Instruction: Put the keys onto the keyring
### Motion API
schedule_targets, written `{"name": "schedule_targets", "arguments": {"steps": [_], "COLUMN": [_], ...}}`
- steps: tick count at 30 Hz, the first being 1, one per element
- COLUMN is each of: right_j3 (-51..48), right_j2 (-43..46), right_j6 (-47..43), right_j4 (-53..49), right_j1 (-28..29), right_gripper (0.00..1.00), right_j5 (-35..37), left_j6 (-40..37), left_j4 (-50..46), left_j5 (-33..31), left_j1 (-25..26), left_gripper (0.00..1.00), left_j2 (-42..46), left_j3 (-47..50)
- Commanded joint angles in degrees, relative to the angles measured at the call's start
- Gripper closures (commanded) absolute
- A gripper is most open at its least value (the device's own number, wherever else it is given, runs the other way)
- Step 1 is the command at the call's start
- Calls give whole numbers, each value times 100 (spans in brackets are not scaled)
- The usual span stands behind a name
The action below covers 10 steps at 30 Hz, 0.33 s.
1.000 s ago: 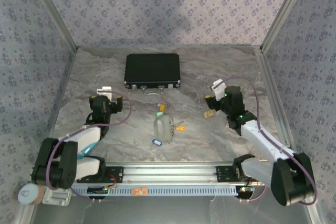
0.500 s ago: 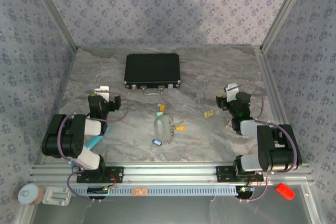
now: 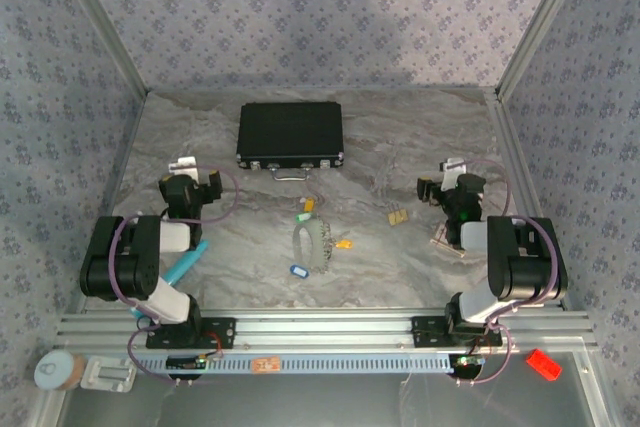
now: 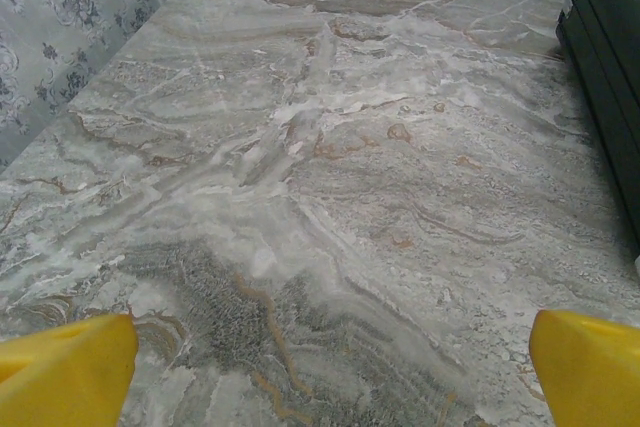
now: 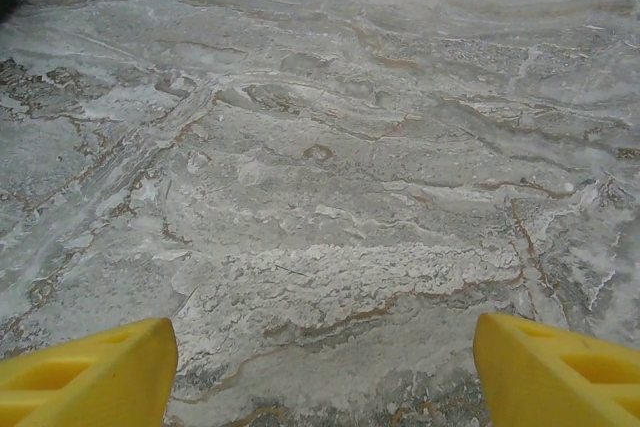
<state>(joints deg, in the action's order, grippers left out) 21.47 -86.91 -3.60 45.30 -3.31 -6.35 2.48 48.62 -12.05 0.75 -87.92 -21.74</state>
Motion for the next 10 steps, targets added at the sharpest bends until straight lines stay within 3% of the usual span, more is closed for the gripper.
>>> {"name": "schedule_targets", "arguments": {"steps": [1,4,6,10], "right_j3": [113,112,116,125], "right_j2": [-13,-22,-13,-2], "right_j6": [132,136,134,144], "right_j4": [8,30,22,12], "right_j1": [-13,-13,-7,162], "right_gripper": [19,16,1,1], "right_j5": [125,131,147,754], "left_j6": [44,-21,-28,-89], "left_j4": [-85,-262,-264,-221], "left_j5": [93,593,630,748], "left_j1": [-18,-119,-119,-117], "left_gripper": [0,0,0,0], "left_j2": [-3,-20,-31,-23], "left_j3": [-142,-233,-243,-214]}}
